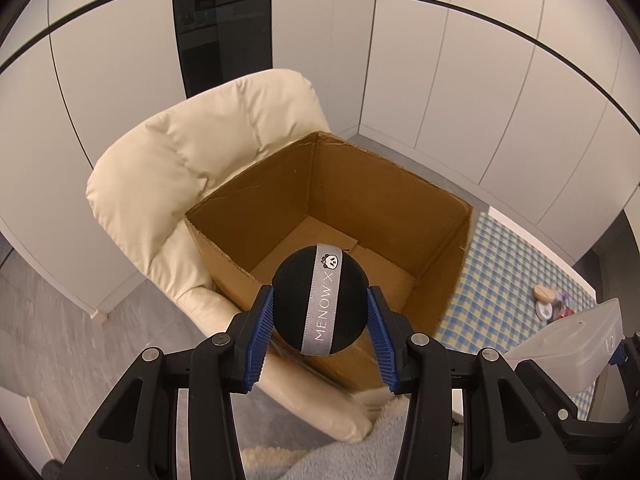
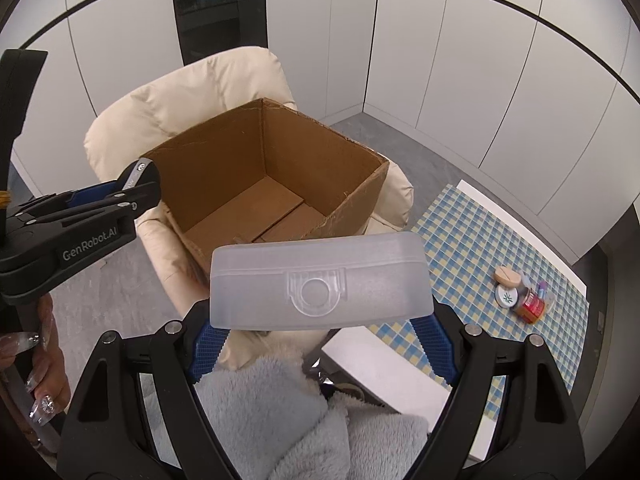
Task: Organize objects
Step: 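Lower the black puff case and clear case over the open cardboard box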
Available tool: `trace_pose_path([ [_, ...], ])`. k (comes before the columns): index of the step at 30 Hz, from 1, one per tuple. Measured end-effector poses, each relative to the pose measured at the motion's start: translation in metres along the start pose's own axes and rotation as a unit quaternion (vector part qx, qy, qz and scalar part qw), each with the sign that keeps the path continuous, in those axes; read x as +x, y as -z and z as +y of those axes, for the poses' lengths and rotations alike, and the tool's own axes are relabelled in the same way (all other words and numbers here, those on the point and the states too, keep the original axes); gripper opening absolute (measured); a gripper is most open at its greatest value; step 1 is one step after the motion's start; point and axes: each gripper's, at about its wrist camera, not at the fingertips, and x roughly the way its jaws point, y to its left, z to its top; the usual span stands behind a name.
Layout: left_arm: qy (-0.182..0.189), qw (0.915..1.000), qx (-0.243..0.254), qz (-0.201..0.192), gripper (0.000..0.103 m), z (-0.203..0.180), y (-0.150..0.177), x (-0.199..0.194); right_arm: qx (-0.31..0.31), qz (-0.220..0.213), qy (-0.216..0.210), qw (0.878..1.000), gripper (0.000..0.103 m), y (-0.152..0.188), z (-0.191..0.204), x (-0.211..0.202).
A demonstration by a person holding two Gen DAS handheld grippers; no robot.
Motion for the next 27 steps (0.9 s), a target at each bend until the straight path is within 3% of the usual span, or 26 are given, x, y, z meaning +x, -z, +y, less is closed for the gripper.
trace_pose_path([
  [15,-0.016,0.9982,-0.036,0.046,0.046,0.013,-0.041,0.106,-0.005,0.037,-0.003,0.999,0.084,-0.055,0.03,0.101],
  [27,-0.027,0.9965,-0.047,0.063,0.046,0.017,-0.052,0.147,-0.022,0.043,-0.017,0.999,0.084,-0.083,0.035,0.153],
])
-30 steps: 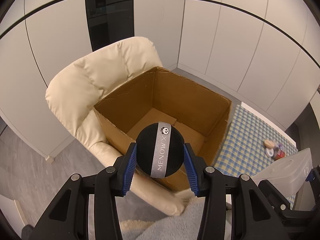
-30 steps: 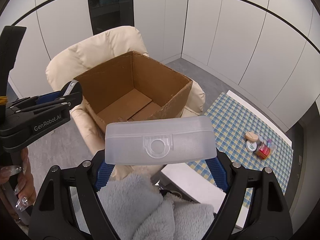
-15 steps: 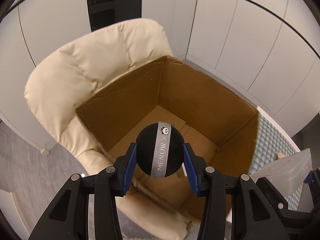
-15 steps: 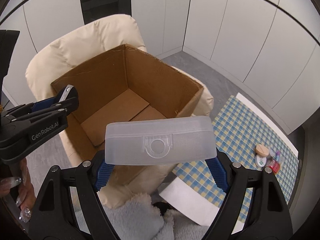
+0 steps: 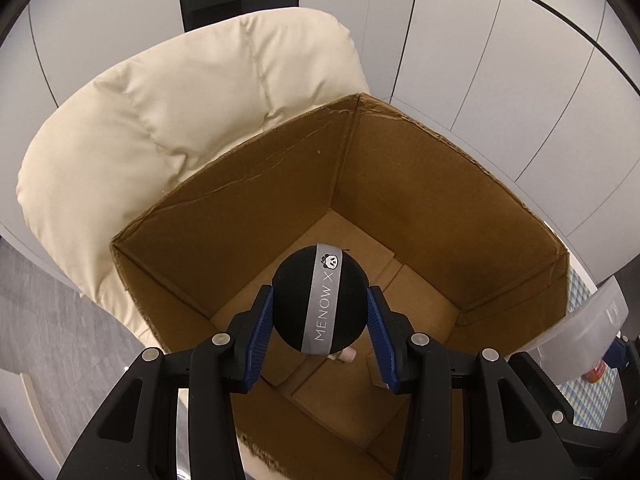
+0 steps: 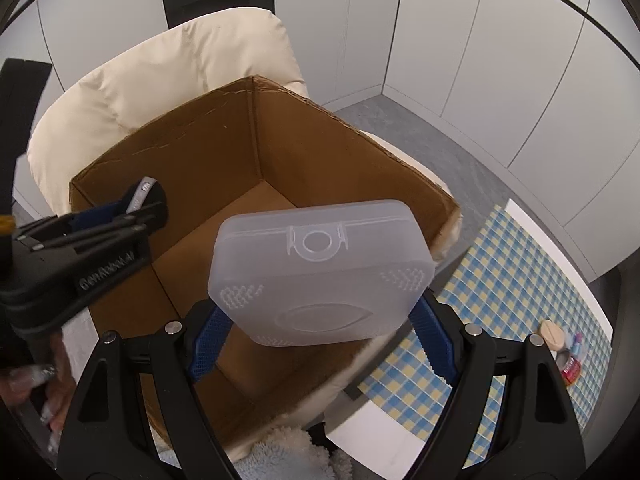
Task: Organize objects
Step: 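Lower the black puff case and clear case over the open cardboard box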
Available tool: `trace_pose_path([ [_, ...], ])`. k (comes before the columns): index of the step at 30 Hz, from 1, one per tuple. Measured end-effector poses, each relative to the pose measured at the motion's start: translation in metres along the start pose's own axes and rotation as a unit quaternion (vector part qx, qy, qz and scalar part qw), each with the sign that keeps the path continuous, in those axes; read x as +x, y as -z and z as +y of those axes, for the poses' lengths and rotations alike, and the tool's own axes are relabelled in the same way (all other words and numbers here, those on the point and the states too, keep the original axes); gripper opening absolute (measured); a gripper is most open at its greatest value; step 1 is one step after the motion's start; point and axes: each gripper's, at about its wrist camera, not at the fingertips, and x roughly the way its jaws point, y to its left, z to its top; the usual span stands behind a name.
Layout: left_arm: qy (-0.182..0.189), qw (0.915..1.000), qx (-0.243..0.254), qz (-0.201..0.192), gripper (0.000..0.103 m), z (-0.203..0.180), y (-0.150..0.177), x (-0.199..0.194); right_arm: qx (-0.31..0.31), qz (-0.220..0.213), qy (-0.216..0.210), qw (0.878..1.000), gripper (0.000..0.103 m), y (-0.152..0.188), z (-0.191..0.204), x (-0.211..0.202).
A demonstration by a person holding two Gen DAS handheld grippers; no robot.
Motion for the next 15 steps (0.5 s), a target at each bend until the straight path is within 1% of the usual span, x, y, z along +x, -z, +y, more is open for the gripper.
trace_pose_path([
  [5,-0.004,1.0,-0.004,0.004,0.046,0.003,-0.004,0.006,-0.004,0.004,-0.006,1.0,0.084,-0.007,0.005,0.009],
  [15,-0.004,0.9999,-0.005,0.01,0.046,0.007,-0.006,0.012,-0.005,0.014,-0.011,1.0,0.084,-0.004,0.006,0.018],
])
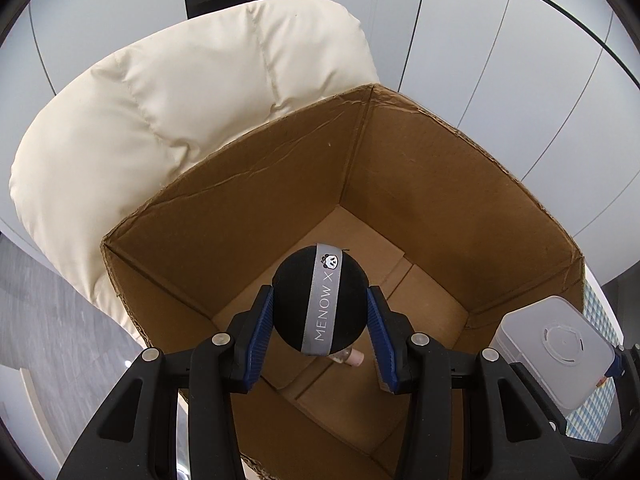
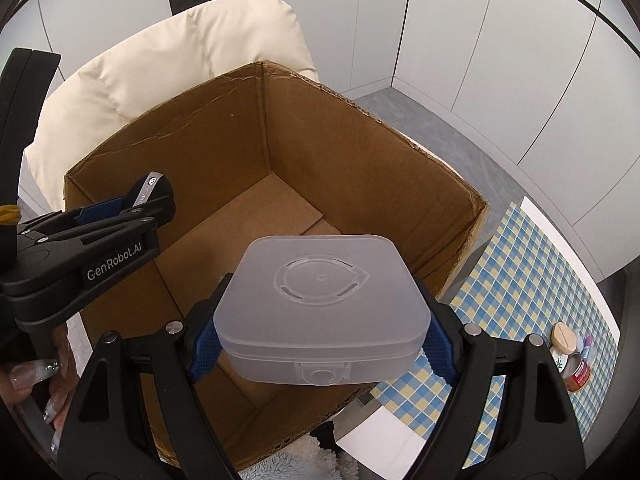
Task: Organize objects
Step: 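Lower the black puff case and clear case over the open cardboard box, then open the left tool to drop the black puff case while the right tool releases the clear case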
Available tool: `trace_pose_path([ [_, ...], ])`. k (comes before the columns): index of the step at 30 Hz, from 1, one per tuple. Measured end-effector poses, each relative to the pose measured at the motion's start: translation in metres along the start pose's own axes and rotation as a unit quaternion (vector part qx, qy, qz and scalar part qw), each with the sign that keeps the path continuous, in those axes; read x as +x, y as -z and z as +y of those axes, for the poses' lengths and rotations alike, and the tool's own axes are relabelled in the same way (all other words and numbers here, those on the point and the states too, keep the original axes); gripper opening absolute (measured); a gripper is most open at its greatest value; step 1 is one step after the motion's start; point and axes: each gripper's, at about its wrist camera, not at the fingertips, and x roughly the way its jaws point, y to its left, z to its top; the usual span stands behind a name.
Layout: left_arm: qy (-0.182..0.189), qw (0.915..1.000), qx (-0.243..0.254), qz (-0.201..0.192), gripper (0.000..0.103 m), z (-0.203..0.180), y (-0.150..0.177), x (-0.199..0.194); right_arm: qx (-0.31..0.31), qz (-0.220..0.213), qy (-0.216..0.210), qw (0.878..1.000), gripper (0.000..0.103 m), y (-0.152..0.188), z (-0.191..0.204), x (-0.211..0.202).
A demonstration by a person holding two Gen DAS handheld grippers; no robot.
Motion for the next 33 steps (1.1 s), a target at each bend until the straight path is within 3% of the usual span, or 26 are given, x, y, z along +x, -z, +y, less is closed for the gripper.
trace_pose_path([
  [5,0.002,1.0,0.001,-0.001,0.047,-0.001,-0.002,0.001,-0.001,0.0,-0.001,1.0,0.084,0.001,-0.001,0.0],
  [7,0.002,1.0,0.0,-0.002,0.054,-0.002,-0.002,0.001,0.0,-0.001,-0.001,1.0,0.084,0.0,-0.001,0.0],
  [8,0.002,1.0,-0.003,-0.001,0.059,-0.001,-0.003,0.001,0.0,-0.001,-0.002,1.0,0.084,0.0,-0.001,0.0],
  [10,0.006,0.9999,-0.012,0.003,0.088,0.002,-0.004,0.001,0.001,-0.009,-0.01,1.0,0.084,-0.001,-0.001,-0.002],
  [11,0.006,0.9998,-0.016,0.003,0.093,0.003,-0.004,0.0,0.001,-0.016,-0.013,1.0,0.085,-0.001,-0.001,-0.003],
  [12,0.007,0.9998,-0.018,0.001,0.097,0.004,-0.004,-0.001,-0.001,-0.021,-0.013,1.0,0.094,-0.002,0.0,-0.005],
  [14,0.011,0.9998,-0.017,-0.003,0.097,0.005,-0.004,-0.004,-0.009,-0.033,-0.005,0.999,0.103,-0.004,0.003,-0.008],
  [18,0.007,0.9999,-0.011,-0.011,0.097,0.003,-0.004,-0.008,-0.034,-0.058,0.009,0.998,0.103,-0.006,0.012,-0.014],
  [33,0.0,0.9997,-0.002,-0.026,0.097,0.002,-0.001,-0.022,-0.021,-0.056,-0.005,0.998,0.103,-0.006,0.013,-0.023],
])
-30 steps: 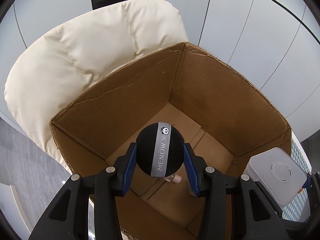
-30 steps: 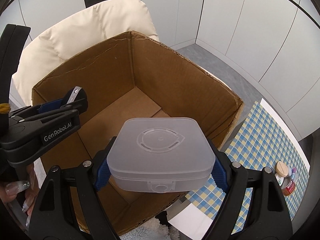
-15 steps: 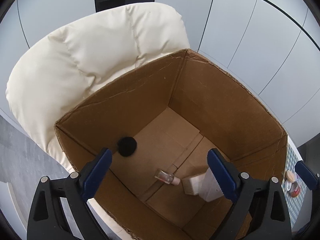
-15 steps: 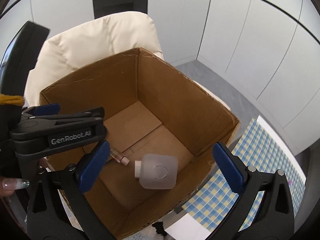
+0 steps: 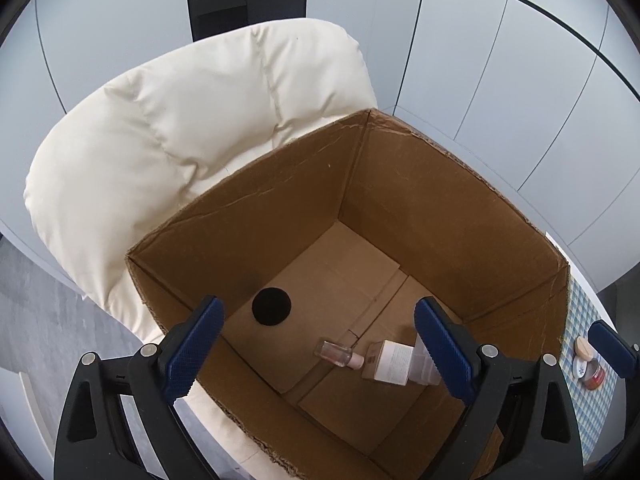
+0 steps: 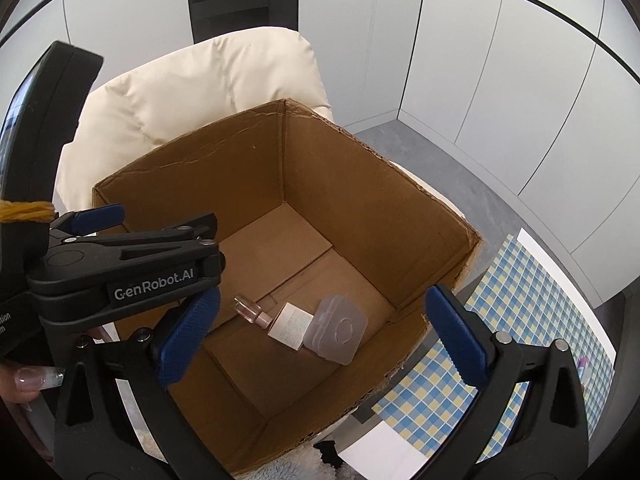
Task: Organize objects
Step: 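Open the left tool to drop the black puff case while the right tool releases the clear case, then withdraw both open tools up and back from the cardboard box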
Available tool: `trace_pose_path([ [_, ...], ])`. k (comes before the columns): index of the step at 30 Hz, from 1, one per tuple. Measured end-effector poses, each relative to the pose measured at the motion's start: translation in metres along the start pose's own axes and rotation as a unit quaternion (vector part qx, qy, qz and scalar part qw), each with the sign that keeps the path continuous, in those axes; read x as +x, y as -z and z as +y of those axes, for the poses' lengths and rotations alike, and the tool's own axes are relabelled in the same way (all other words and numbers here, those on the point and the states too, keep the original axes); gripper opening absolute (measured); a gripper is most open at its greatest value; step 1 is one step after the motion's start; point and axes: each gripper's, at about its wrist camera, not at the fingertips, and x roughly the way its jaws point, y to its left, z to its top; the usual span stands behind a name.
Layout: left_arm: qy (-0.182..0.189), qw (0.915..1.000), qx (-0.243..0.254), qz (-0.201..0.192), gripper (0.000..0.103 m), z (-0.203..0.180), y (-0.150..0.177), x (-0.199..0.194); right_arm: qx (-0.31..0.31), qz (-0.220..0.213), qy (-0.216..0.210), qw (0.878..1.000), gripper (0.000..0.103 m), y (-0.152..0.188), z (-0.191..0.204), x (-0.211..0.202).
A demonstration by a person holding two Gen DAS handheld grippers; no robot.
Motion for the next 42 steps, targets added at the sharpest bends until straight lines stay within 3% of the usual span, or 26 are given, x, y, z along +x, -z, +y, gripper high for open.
trace_pose_path([
  [21,-0.002,0.9999,-0.004,-0.014,0.096,0.004,0.008,-0.03,0.039,0.0,-0.011,0.999,0.103,0.006,-0.013,-0.028],
  [42,-0.001,0.9994,0.018,-0.031,0.096,0.006,0.043,-0.095,0.066,-0.016,0.0,0.998,0.103,0.03,-0.022,-0.088],
])
